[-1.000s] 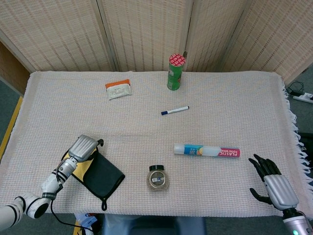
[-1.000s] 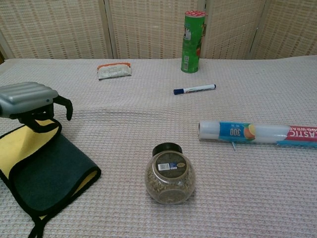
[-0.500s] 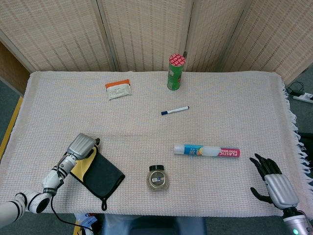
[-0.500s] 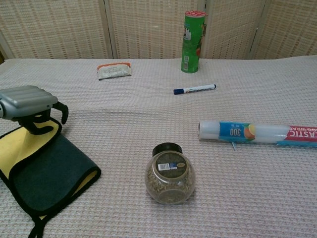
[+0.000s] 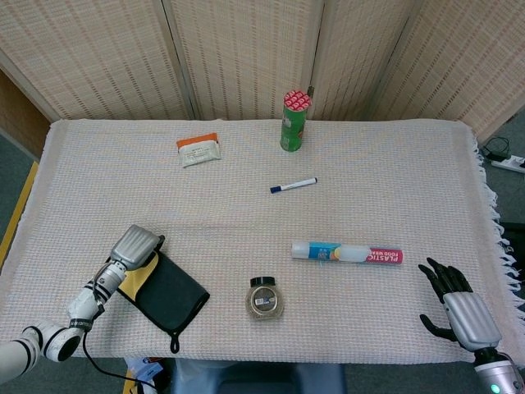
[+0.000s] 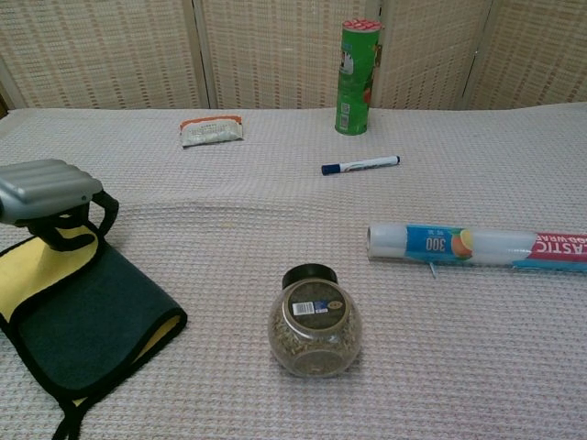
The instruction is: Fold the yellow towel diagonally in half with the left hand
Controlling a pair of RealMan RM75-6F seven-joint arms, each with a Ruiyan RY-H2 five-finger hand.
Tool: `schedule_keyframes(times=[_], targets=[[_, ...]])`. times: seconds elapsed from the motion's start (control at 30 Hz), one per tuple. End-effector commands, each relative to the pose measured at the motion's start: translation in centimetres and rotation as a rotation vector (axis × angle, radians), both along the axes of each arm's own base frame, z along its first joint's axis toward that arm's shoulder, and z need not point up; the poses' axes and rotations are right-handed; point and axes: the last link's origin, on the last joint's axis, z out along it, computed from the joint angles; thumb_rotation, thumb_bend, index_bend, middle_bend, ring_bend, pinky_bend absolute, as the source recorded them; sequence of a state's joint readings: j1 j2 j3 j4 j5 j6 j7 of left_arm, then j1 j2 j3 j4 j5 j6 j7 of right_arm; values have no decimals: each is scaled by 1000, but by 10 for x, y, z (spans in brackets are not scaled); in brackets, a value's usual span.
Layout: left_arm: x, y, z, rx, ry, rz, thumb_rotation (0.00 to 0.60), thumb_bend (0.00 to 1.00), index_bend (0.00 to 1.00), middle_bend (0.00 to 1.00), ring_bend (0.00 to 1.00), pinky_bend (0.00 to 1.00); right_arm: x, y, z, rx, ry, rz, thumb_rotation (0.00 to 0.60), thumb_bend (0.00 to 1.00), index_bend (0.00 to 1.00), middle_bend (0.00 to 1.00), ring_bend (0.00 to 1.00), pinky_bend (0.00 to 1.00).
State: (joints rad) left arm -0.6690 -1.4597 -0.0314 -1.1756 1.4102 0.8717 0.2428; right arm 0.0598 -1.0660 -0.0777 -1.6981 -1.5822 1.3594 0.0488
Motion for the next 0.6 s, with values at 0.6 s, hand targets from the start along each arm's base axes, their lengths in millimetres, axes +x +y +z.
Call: schedule_keyframes(times=[0.6], targets=[[-21,-11,33,67,-94,27,600,499,713,1000,1000,1000,2,2,0,-4,-1,10,600,367,0,0,0,0]])
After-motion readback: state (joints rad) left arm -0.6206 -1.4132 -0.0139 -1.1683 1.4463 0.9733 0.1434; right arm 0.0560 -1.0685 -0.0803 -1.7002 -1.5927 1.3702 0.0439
